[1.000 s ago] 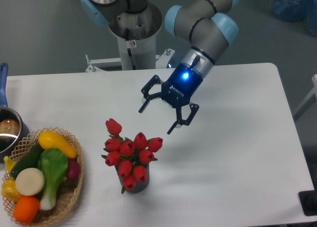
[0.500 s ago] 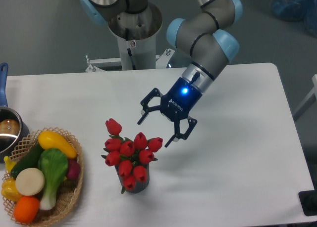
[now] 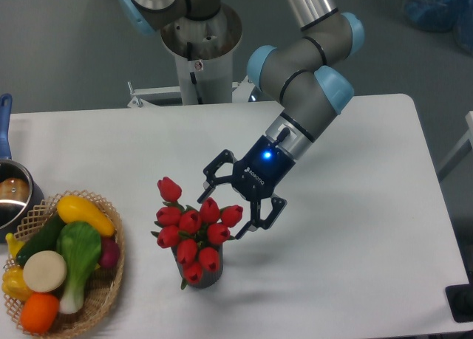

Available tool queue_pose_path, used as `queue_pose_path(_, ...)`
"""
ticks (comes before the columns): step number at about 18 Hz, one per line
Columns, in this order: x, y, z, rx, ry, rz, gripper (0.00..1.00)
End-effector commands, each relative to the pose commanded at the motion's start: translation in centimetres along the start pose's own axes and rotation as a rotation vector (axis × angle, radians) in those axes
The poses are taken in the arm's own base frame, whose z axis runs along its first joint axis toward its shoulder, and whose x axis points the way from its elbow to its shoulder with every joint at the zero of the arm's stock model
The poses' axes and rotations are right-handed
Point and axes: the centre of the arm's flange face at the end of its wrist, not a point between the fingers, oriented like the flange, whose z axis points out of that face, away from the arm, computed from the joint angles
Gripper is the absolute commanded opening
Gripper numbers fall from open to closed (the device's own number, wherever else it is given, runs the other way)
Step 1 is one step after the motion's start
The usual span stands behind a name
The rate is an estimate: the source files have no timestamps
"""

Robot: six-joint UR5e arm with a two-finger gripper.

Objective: Pick up the flowers from the vase
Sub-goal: 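Close the gripper around the red tulip stems below the blooms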

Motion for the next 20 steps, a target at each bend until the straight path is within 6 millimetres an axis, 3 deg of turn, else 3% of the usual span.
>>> queue_pose_path(7, 1.3, 0.3, 2.1, -0.004, 0.041, 0.002, 1.00)
queue_pose_path(20, 1.2, -0.4, 2.8, -0.003, 0.050, 0.016, 1.00)
